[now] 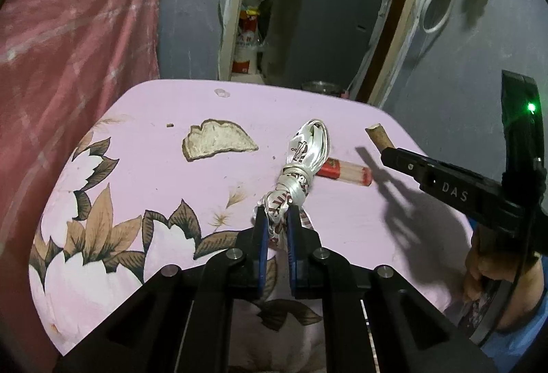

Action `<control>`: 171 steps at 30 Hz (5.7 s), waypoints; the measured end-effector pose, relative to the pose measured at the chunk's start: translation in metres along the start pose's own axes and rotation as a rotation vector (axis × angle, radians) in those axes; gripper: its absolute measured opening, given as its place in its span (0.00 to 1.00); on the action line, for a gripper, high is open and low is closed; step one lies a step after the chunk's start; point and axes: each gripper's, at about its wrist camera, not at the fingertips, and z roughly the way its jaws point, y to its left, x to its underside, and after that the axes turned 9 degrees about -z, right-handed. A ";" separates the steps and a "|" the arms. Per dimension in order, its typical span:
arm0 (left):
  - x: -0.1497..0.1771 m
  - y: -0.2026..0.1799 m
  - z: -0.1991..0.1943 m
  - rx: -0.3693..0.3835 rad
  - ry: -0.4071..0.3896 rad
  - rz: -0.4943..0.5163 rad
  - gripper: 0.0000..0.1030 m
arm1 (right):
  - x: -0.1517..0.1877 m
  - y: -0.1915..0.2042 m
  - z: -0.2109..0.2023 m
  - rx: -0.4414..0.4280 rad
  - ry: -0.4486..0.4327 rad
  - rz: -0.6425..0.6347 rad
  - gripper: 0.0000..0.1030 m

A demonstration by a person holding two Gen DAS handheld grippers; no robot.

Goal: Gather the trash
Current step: 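Grasp the white ribbon with the left gripper while the right gripper grasps the brown cork, then carry the ribbon and cork over the blue basin and open both grippers, then move both tools back over the table toward the lighter and paper scrap, then grasp the beige paper scrap with the left gripper while the right gripper grasps the red lighter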

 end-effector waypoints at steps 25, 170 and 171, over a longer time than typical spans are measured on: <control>-0.034 -0.101 -0.038 0.072 -0.357 0.051 0.07 | -0.003 -0.032 -0.129 0.176 -0.446 0.020 0.13; -0.062 0.073 0.045 -0.077 0.043 -0.067 0.56 | -0.015 0.035 0.035 -0.082 0.130 -0.300 0.63; -0.063 0.074 0.047 -0.070 0.052 -0.071 0.53 | -0.016 0.035 0.037 -0.087 0.136 -0.303 0.62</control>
